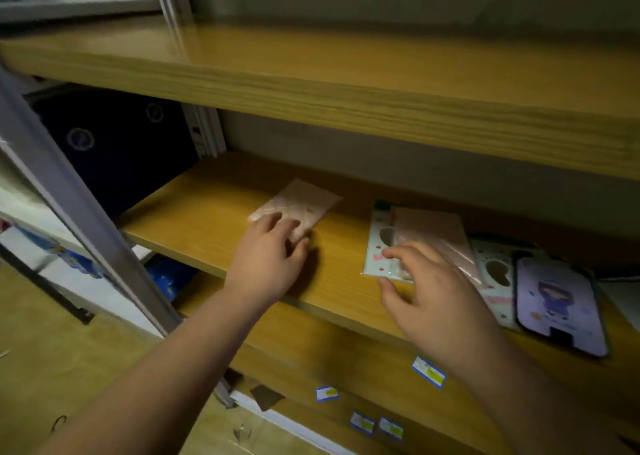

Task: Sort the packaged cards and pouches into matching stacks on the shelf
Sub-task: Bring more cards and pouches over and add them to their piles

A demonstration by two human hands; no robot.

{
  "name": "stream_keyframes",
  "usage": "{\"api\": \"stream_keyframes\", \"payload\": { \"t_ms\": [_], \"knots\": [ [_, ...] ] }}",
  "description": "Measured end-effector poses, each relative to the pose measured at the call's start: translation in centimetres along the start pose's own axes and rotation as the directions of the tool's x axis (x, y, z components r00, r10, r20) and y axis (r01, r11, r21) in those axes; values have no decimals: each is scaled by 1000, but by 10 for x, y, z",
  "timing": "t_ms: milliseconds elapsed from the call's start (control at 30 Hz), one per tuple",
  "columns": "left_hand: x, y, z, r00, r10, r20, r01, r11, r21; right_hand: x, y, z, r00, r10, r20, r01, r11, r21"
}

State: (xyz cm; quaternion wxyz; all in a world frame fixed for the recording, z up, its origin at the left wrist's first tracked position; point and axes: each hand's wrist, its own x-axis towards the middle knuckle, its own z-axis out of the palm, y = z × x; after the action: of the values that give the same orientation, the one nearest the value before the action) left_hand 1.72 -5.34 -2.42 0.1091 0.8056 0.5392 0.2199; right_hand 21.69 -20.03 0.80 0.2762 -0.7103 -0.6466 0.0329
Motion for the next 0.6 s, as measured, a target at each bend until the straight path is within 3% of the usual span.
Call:
{"api": "stream_keyframes", "payload": {
  "t_ms": [67, 167, 333, 433, 500, 600],
  "knots": [
    [30, -11, -1, 998, -57, 24, 52, 985, 165, 3, -7, 4, 1000, 23, -15, -24, 1000, -19],
    [61, -24, -3, 960, -215, 181, 153, 940, 305, 9, -13, 6, 998, 42, -42, -47, 992, -118],
    [71, -35, -2, 981, -134, 139, 92, 957, 274, 13, -15, 9, 990, 111, -84, -122, 983, -138],
    [76, -35, -10, 968, -193, 163, 169, 974, 149, 10, -16, 11, 988, 128, -87, -140, 977, -160],
    [77, -33, -14, 954, -202, 222, 218, 974, -53, 9, -16, 9, 986, 144, -89, -158, 972, -173],
    [74, -25, -17, 945, -160, 284, 287, 822, -492, 7, -11, 3, 975, 197, -100, -212, 961, -180]
  ]
}}
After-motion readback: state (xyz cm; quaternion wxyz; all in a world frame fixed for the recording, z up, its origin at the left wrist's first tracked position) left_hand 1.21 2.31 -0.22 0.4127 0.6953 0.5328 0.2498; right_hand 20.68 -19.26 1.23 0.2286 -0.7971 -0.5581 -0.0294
